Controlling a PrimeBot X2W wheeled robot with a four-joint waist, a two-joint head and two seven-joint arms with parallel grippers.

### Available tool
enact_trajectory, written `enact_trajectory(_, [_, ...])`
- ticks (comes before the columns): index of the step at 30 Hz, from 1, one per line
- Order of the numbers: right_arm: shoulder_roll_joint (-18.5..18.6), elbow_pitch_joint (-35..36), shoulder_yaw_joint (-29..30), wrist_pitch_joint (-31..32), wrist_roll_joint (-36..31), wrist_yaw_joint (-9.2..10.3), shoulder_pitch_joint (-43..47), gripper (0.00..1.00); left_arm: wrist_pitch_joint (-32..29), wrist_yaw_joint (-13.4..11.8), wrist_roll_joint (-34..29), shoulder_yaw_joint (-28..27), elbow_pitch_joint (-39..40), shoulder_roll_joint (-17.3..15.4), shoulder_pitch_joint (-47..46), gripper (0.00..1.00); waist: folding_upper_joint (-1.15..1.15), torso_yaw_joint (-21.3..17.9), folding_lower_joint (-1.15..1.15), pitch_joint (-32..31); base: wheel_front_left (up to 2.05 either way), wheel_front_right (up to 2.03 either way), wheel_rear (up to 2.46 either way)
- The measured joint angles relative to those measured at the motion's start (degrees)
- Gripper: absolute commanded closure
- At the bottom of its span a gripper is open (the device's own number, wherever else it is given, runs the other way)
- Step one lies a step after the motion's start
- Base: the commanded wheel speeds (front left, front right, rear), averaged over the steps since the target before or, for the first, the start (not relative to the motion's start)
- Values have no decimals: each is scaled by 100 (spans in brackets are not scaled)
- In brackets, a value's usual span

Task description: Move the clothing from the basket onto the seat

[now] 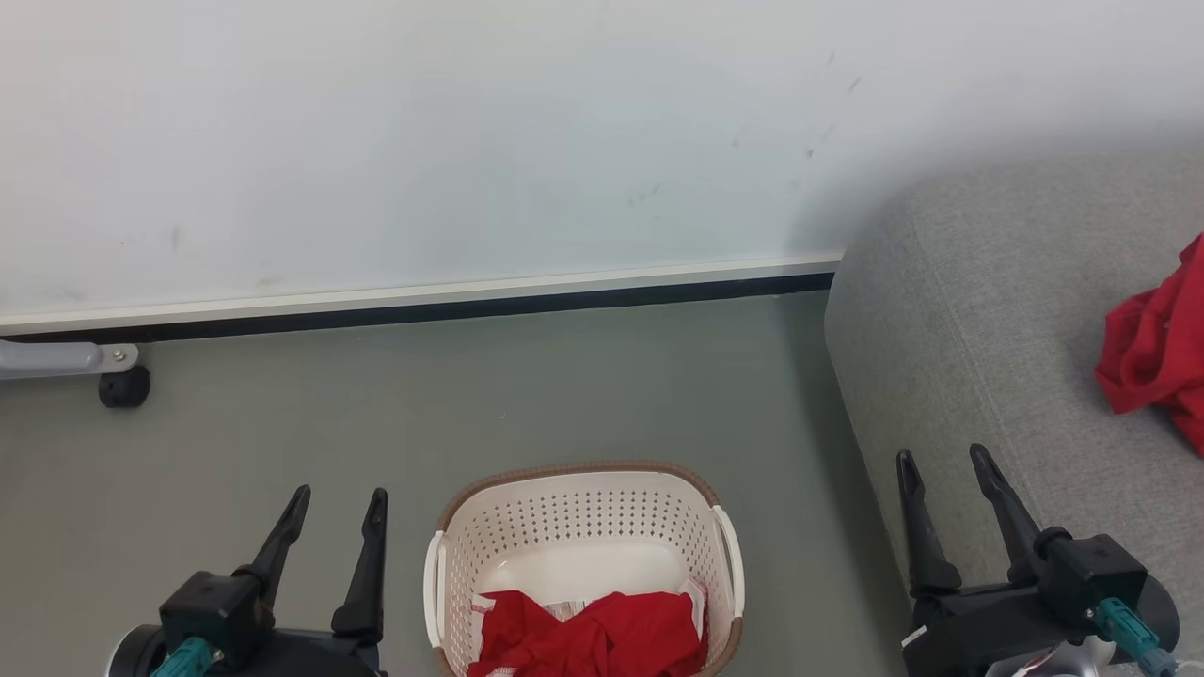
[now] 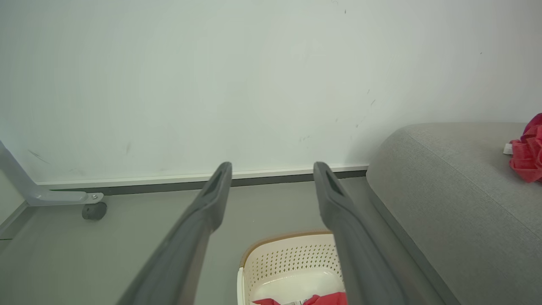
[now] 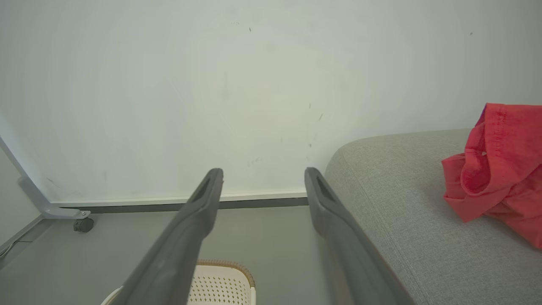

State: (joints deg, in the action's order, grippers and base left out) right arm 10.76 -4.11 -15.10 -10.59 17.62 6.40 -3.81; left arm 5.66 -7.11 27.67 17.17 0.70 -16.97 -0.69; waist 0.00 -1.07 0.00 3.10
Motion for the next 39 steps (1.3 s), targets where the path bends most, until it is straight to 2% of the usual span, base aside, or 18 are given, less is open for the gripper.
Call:
enact_trajectory(25, [-11,357,121,199,-37,23,114,0,-43,-1,-64,-135,1,137,1,0,0,30,0,51,0,0,0])
enact_trajectory(39, [-69,902,159,305,-122,65,-23,0,-52,-1,-310,-114,137,216,-314,0,0,-12,0,586,0,0,0])
